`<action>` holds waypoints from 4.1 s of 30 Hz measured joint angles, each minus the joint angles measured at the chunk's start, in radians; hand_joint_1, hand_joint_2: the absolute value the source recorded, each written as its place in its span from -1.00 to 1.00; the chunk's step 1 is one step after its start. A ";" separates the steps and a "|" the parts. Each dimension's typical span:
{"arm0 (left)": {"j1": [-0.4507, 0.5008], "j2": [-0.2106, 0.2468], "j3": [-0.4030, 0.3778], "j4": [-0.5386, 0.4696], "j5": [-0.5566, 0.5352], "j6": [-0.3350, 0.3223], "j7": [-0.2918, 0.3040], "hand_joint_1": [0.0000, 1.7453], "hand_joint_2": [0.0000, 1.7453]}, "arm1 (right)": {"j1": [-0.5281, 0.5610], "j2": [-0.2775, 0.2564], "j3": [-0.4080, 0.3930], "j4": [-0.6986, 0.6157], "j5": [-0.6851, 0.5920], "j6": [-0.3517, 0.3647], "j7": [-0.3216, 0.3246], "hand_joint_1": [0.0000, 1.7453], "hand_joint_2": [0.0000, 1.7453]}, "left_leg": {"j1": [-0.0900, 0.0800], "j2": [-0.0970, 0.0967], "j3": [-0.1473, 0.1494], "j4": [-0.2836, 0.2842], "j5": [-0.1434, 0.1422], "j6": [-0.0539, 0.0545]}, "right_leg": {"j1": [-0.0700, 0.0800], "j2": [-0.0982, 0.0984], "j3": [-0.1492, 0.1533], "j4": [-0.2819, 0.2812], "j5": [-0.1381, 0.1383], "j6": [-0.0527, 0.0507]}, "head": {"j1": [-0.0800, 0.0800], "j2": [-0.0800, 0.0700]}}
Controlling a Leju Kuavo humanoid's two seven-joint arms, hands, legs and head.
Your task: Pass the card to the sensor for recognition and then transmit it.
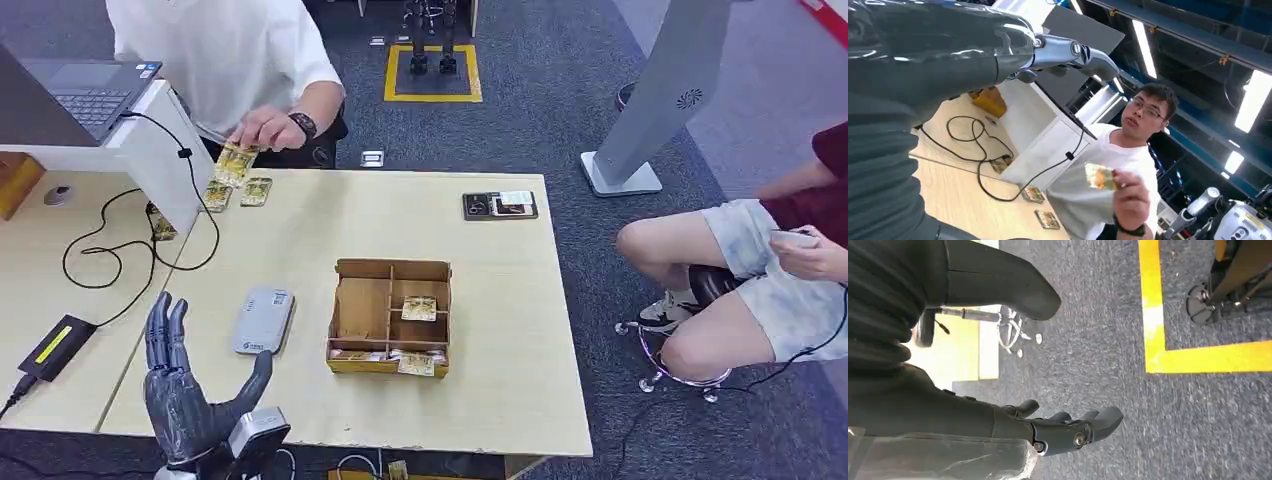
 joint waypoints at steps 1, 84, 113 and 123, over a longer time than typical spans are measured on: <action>-0.001 0.000 0.000 0.001 0.001 0.000 -0.001 -1.00 1.00 | 0.000 0.000 -0.002 0.001 -0.003 0.005 0.001 -1.00 1.00 | 0.000 0.000 0.000 0.000 0.000 0.000 | 0.000 0.000 0.000 0.000 0.000 0.000 | 0.000 0.000; -0.253 -0.011 0.250 0.280 -0.127 0.001 -0.123 1.00 1.00 | -0.026 -0.043 0.024 0.055 0.057 0.000 0.014 -1.00 1.00 | 0.000 0.000 0.000 0.000 0.000 0.000 | 0.000 0.001 0.000 0.000 0.001 0.000 | 0.000 0.000; -0.255 -0.007 0.308 0.337 -0.431 0.002 0.060 1.00 1.00 | -0.026 -0.056 0.037 0.055 0.069 0.011 0.008 -1.00 1.00 | 0.000 0.000 0.000 0.000 0.000 0.000 | 0.000 0.001 0.000 0.000 0.001 0.000 | 0.000 0.000; -0.259 0.027 0.266 0.391 -0.523 0.002 0.251 1.00 1.00 | -0.026 -0.058 0.037 0.055 0.069 0.012 0.013 -1.00 1.00 | 0.000 0.000 0.000 0.000 0.000 0.000 | 0.000 0.001 0.000 0.000 0.001 0.000 | 0.000 0.000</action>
